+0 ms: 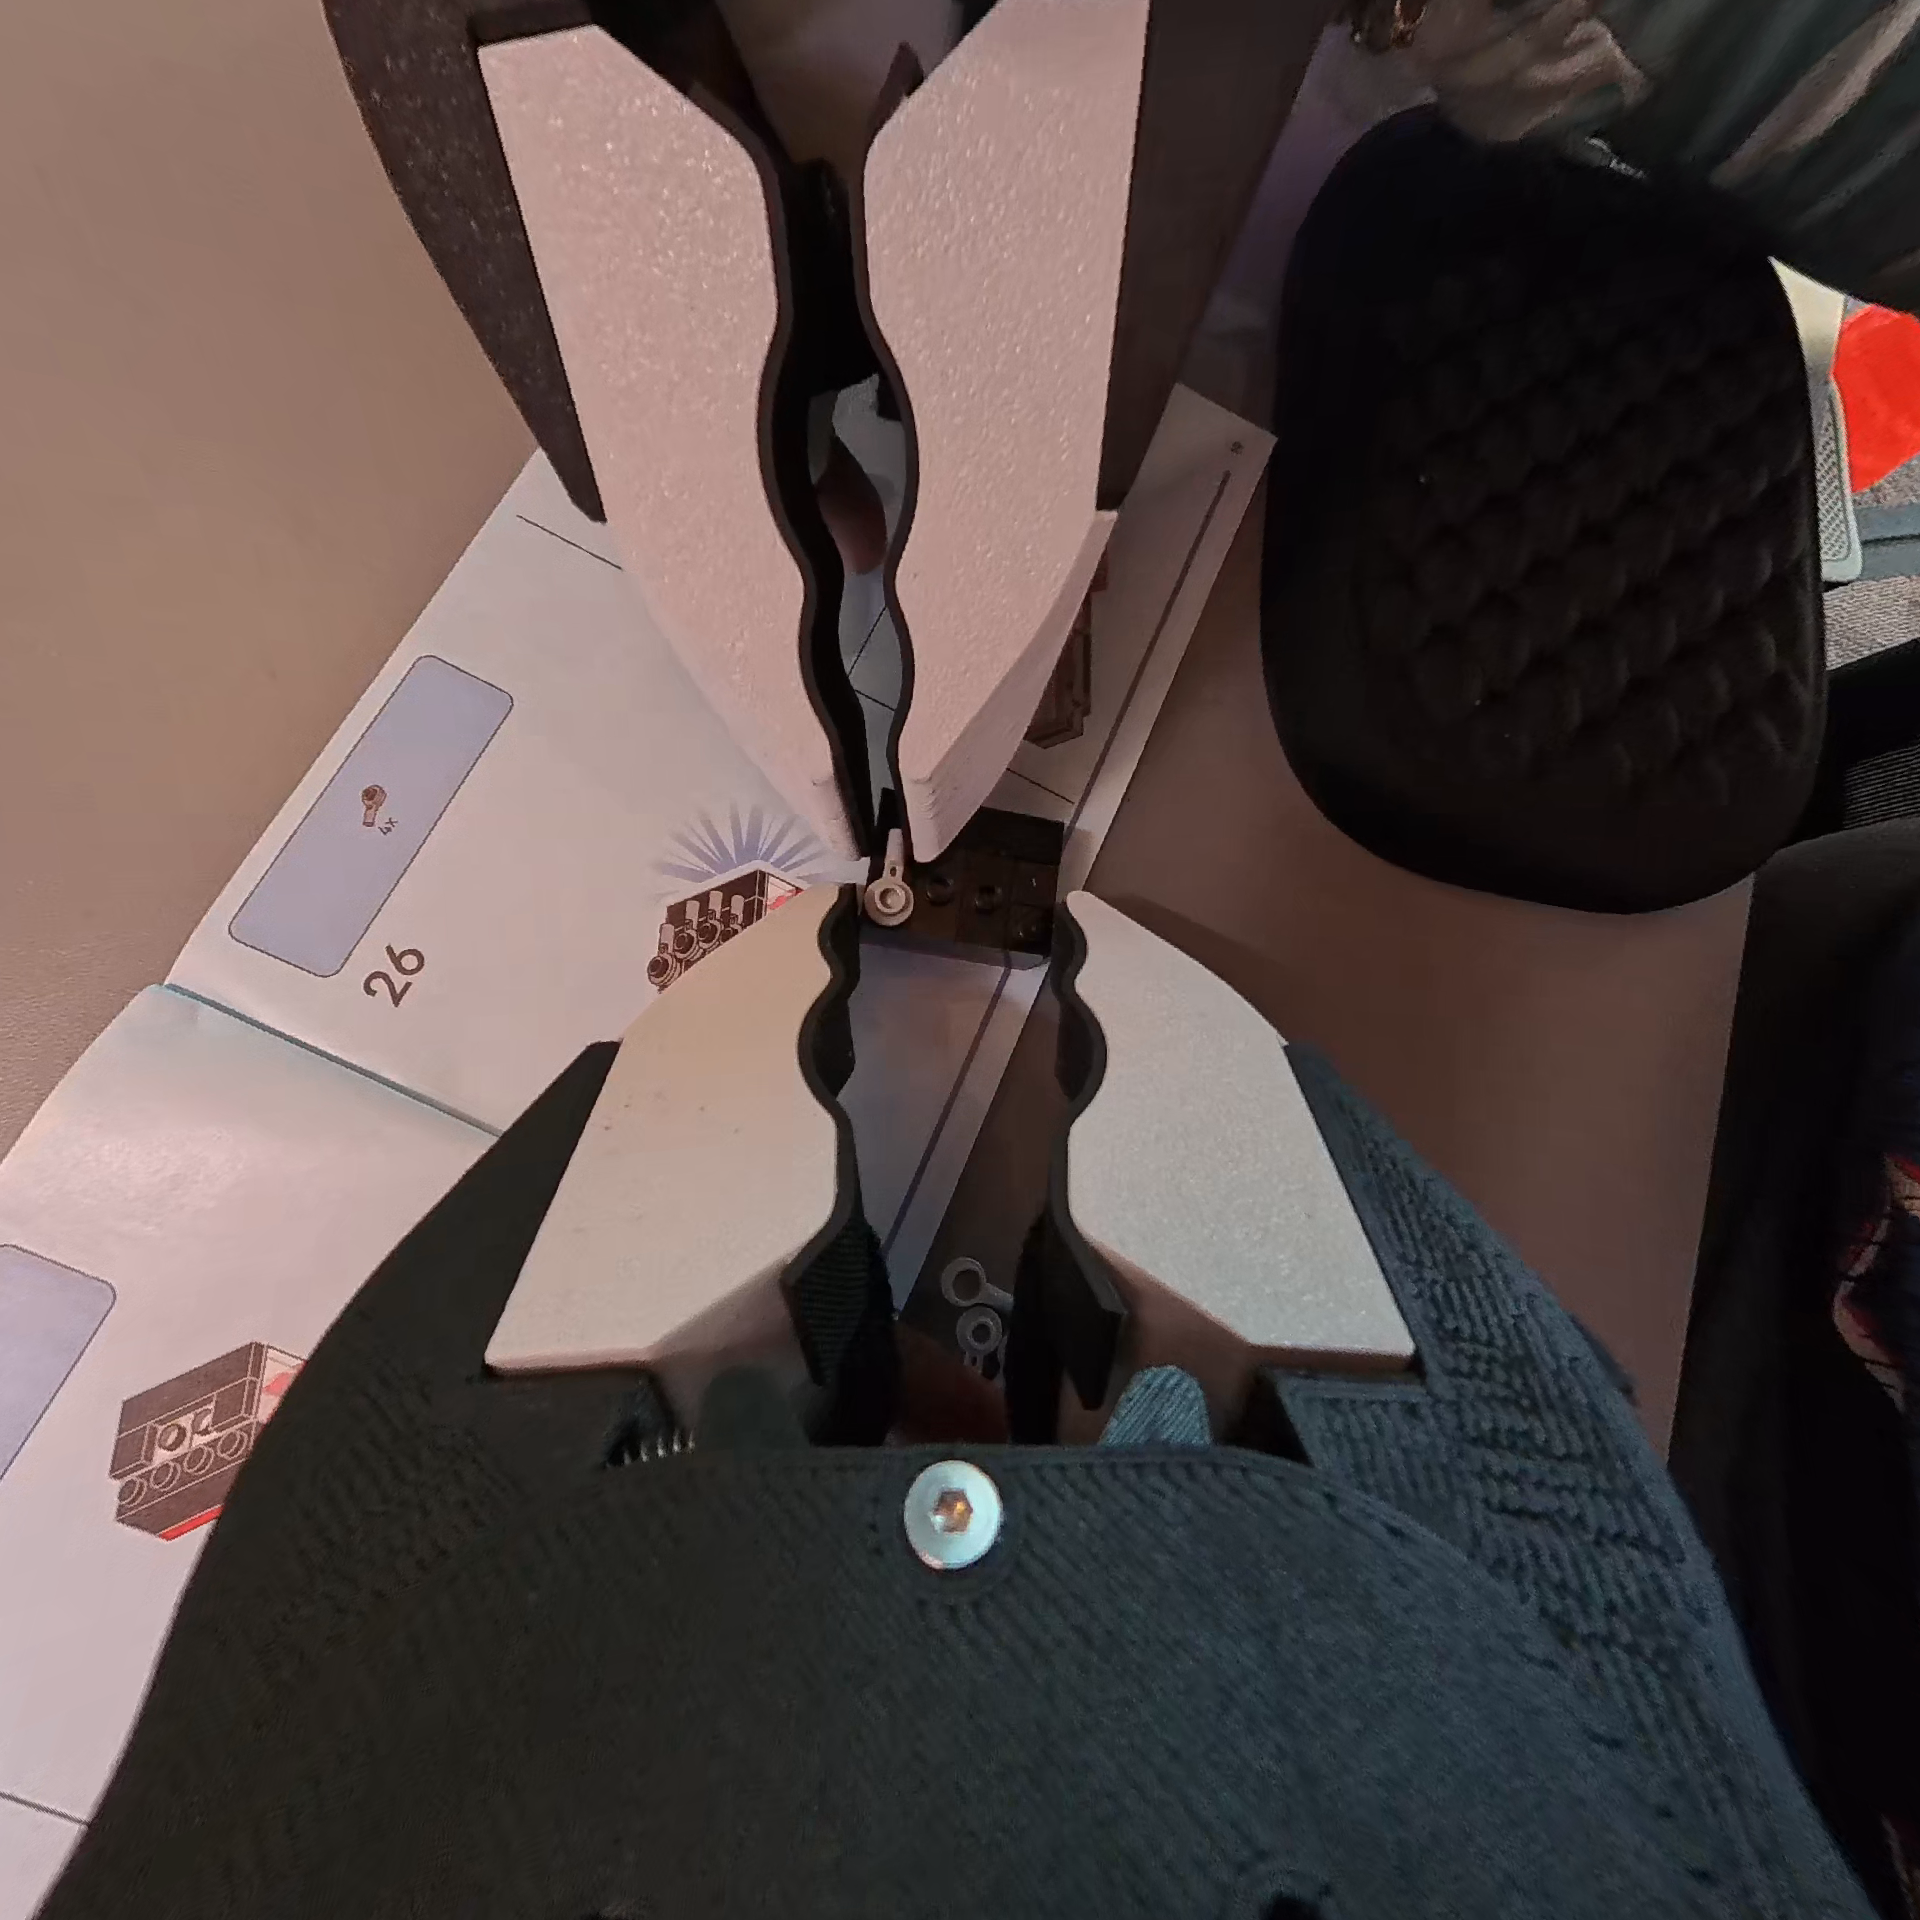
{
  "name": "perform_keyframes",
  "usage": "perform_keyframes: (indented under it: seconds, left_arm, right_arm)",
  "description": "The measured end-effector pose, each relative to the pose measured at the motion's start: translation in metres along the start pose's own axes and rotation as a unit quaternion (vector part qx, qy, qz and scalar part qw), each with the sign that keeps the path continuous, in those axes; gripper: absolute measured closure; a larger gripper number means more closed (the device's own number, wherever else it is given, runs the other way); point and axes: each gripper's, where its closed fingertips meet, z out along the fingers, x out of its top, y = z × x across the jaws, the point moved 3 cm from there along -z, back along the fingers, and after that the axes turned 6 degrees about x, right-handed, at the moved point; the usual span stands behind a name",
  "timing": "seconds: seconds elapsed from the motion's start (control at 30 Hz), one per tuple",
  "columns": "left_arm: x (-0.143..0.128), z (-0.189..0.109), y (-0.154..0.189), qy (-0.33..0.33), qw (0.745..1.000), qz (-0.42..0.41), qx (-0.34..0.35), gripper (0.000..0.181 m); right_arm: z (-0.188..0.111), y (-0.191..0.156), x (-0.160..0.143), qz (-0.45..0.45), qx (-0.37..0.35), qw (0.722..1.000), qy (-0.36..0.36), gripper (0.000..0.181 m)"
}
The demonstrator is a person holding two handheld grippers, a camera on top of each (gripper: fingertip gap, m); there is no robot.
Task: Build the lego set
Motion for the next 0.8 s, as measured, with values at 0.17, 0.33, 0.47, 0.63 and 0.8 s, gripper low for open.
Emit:
perform_keyframes:
  seconds: [0.17, 0.33, 0.47, 0.63, 0.8]
  left_arm:
    - [0.000, 0.000, 0.000, 0.000, 1.000, 0.000, 0.000, 0.146]
    - [0.000, 0.000, 0.000, 0.000, 1.000, -0.004, -0.001, 0.146]
    - [0.001, 0.000, -0.001, 0.000, 1.000, -0.004, -0.001, 0.146]
    - [0.001, 0.000, -0.001, 0.000, 1.000, -0.005, -0.002, 0.146]
    - [0.001, 0.000, -0.001, 0.000, 1.000, -0.004, 0.000, 0.146]
  right_arm:
    - [0.000, 0.001, 0.000, -0.009, 0.006, 1.000, -0.007, 0.176]
    - [-0.001, -0.001, 0.001, -0.004, 0.000, 1.000, -0.008, 0.172]
    - [-0.007, -0.008, 0.003, -0.016, -0.041, 0.999, 0.015, 0.171]
    - [-0.002, -0.010, 0.001, -0.040, -0.090, 0.995, 0.012, 0.166]
    - [0.003, -0.009, 0.001, -0.046, -0.099, 0.994, 0.012, 0.165]
